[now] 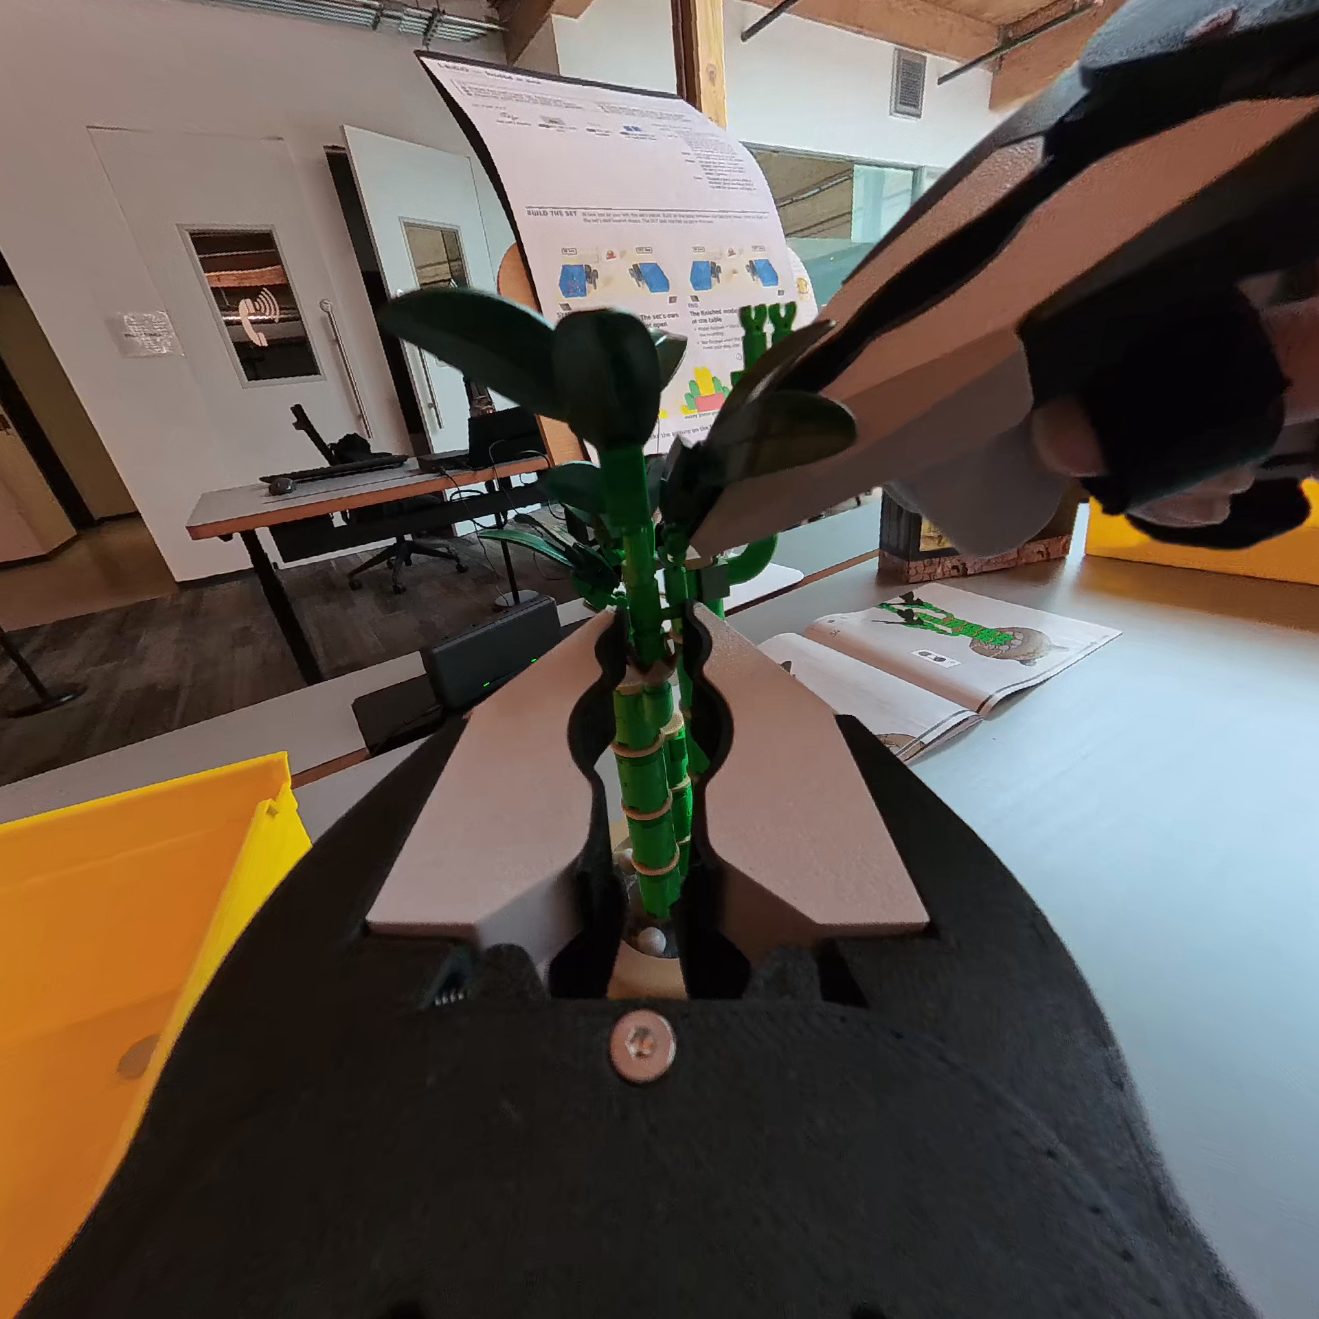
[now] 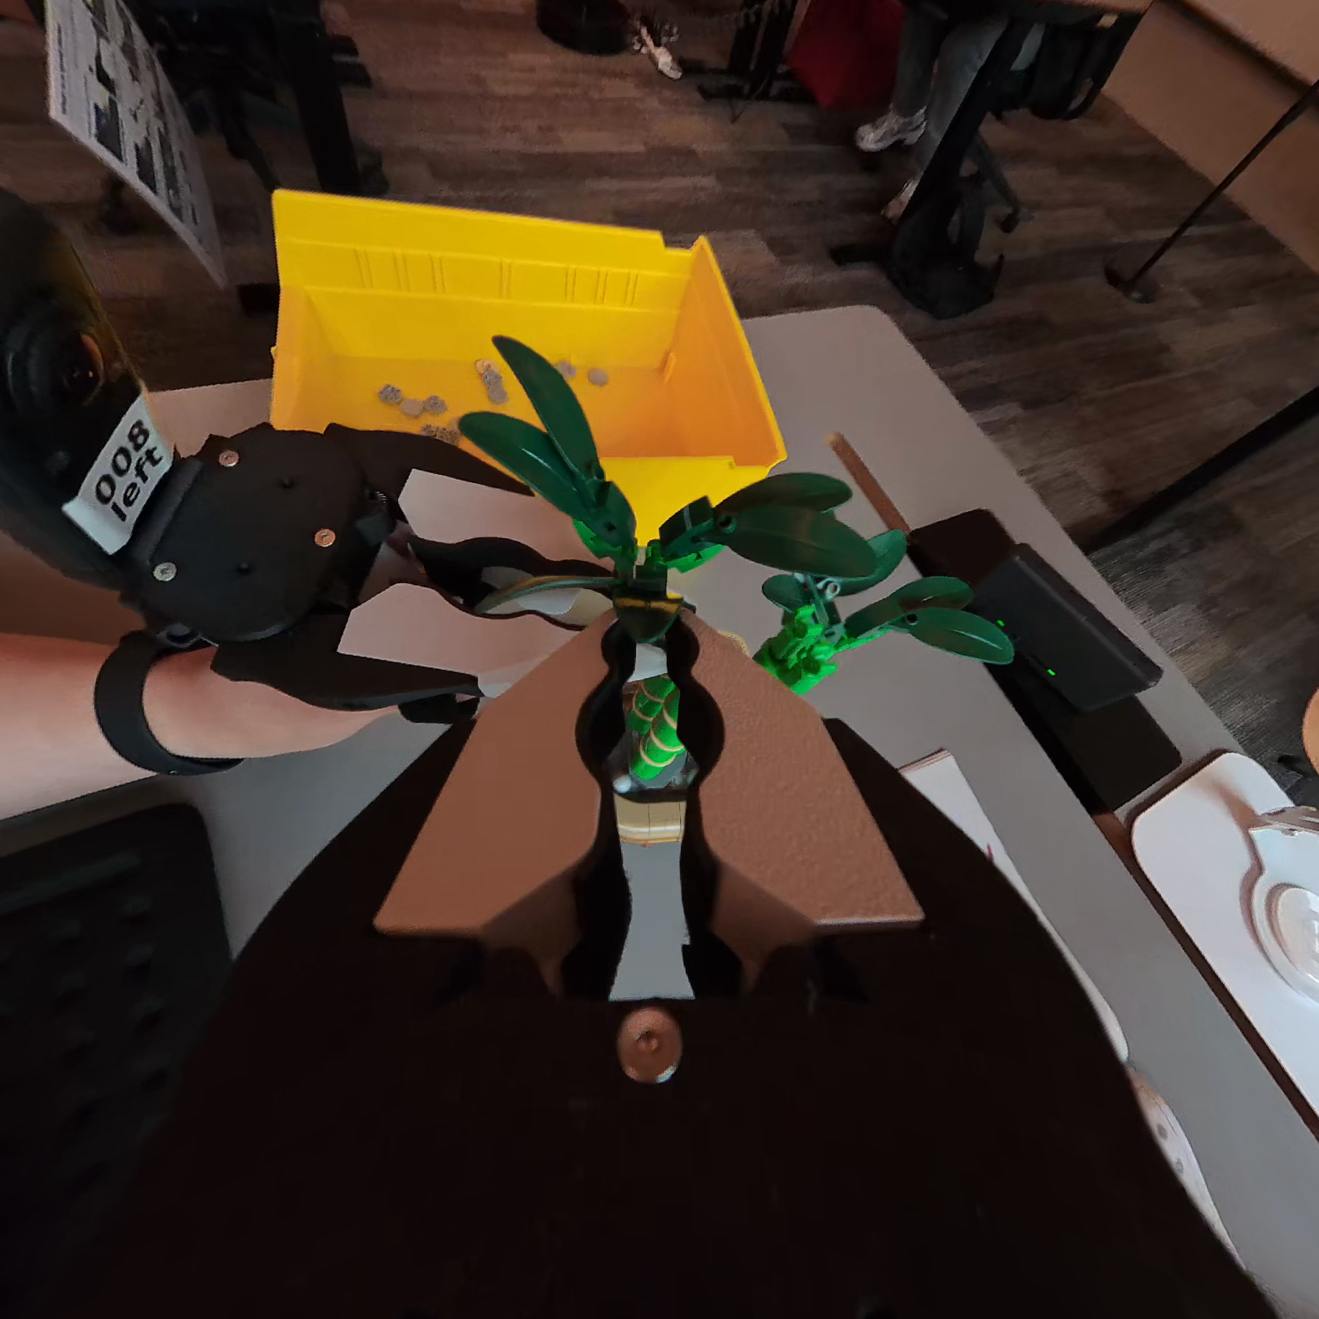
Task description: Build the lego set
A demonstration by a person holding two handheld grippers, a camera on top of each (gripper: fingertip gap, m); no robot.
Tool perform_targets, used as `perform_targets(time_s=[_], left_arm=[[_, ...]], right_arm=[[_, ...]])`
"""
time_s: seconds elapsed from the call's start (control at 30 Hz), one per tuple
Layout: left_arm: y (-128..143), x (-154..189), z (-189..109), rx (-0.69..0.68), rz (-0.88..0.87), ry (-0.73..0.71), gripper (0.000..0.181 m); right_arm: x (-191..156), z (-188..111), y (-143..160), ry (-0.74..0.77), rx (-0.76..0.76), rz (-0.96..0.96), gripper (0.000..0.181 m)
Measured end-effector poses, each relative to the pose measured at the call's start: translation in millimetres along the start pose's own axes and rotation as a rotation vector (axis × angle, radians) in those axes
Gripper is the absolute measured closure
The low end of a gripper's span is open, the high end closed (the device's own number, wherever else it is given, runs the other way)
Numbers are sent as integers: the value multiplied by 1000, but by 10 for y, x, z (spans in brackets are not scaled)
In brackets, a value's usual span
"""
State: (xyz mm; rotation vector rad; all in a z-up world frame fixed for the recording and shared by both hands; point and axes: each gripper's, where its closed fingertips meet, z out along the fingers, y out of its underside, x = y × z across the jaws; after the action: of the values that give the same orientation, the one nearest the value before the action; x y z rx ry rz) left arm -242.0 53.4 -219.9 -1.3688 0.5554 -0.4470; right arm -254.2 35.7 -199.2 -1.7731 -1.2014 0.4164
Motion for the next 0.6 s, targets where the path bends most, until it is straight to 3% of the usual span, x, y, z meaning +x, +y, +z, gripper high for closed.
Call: perform_targets(time_s=[0.6], left_arm=[[6,-15,-6,-4,23,-7,171]], right_arm=[[-21,46,39,-74,-254,6,175]])
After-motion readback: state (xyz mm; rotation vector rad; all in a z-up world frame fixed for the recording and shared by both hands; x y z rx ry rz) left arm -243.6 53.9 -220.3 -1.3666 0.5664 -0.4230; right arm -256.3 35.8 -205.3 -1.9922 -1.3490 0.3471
